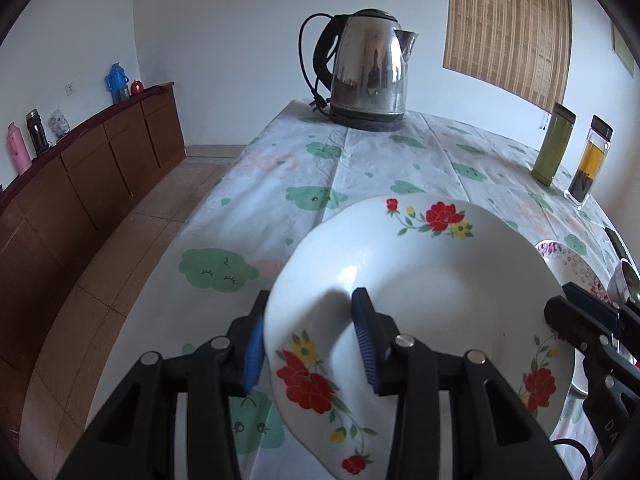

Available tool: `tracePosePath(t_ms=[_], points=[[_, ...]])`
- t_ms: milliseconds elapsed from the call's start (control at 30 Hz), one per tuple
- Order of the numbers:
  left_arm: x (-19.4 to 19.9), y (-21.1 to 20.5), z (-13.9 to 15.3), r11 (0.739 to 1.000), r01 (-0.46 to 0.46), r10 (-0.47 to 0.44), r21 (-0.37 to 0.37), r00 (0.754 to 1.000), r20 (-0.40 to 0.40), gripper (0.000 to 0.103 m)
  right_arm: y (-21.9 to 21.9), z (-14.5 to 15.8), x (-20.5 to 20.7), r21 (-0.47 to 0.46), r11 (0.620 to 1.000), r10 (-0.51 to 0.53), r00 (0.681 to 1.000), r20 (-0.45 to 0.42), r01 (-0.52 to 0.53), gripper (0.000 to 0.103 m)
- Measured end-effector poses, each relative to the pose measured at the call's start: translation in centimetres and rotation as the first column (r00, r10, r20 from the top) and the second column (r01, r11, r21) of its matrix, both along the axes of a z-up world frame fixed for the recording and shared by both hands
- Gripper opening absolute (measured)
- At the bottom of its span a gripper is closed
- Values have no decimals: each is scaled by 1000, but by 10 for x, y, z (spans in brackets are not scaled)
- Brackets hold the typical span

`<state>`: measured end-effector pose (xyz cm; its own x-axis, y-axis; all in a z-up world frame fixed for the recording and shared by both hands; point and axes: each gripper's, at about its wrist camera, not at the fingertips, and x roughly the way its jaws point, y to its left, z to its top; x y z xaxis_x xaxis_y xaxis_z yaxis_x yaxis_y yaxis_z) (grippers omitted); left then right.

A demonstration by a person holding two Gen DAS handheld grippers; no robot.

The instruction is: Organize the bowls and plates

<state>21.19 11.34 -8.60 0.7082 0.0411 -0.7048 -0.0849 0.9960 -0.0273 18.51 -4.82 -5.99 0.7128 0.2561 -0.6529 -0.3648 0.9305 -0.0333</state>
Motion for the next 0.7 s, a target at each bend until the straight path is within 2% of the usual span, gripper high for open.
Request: tracePosePath(t_ms=[400, 700], points=[[-7, -11, 9, 999, 39, -39, 0, 998, 49, 39, -13, 7, -8, 10, 1000, -21, 999, 26, 21, 19], [-10, -20, 10, 998, 57, -57, 9, 997, 57, 39, -21, 10, -13, 17, 999, -35, 999, 34, 34, 19]])
